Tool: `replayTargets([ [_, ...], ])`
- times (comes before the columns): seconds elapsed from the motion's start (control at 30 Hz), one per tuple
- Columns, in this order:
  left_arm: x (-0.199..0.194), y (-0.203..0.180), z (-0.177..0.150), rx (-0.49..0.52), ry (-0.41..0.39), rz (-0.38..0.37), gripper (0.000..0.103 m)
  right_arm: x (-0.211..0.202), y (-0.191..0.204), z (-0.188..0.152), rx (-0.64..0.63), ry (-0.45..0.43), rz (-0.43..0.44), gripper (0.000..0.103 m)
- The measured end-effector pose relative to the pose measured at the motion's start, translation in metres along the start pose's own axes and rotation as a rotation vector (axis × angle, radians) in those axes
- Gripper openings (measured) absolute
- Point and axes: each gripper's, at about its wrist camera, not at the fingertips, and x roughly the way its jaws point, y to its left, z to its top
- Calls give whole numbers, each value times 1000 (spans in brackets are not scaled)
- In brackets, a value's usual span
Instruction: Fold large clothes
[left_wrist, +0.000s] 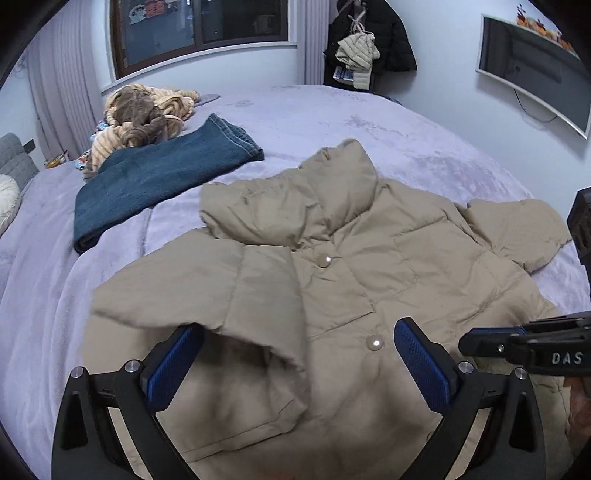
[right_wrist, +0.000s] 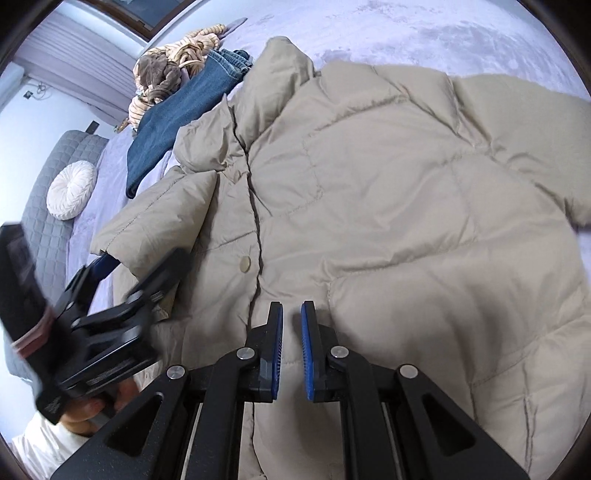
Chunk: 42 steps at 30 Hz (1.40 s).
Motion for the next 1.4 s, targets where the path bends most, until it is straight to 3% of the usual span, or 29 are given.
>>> replayTargets([
  [0.03,-9,17,-1,-31,-8,13,103,-1,7,2,-27,-5,-15,26],
  [0.07,-14,32,-1,-59,-7,20,103,-3,16,3,-61,-15,-31,58],
  [0.13,-21,78,-4,-173,17,46,103,-4,37,6,-136,-54,-42,90],
  [0.27,-12,162,-23,-435,78,87,103,6,102,4,-388,-89,-87,90],
  [0.4,27,223,-48,-696,177,-71,103,37,168,-8,-659,-100,-229,90],
  [0.5,57,240,-60,-818,215,-199,101,62,200,-15,-817,-147,-345,90],
  [0.57,73,245,-63,-872,223,-261,75,78,211,-12,-856,-149,-390,90],
  [0.6,78,246,-62,-884,223,-276,47,86,213,-8,-861,-142,-411,90],
  [0.63,80,244,-61,-884,210,-292,29,90,213,-5,-858,-144,-429,89],
  [0.7,70,231,-48,-789,159,-225,20,90,207,5,-813,-156,-435,67],
  [0.73,60,218,-38,-692,127,-163,19,86,199,10,-773,-153,-422,18],
  [0.77,54,210,-30,-619,107,-119,19,79,187,18,-694,-161,-406,5],
  [0.83,41,186,-18,-453,66,-47,19,64,166,27,-568,-207,-362,4],
  [0.9,41,169,-15,-351,61,23,19,46,135,31,-432,-244,-313,4],
  [1.0,56,164,-18,-304,97,76,19,37,82,35,-177,-224,-222,4],
  [1.17,74,162,-25,-279,135,149,20,56,1,31,227,-118,-12,6],
  [1.2,73,163,-27,-273,136,173,29,58,-11,29,292,-106,26,6],
  [1.23,71,163,-29,-272,140,204,50,56,-20,27,345,-100,58,9],
  [1.3,59,169,-28,-289,127,296,76,48,-33,24,405,-94,71,18],
  [1.37,39,180,-26,-325,89,279,76,29,-39,21,414,-103,45,31],
  [1.4,30,185,-27,-340,83,277,76,19,-40,20,403,-117,20,31],
])
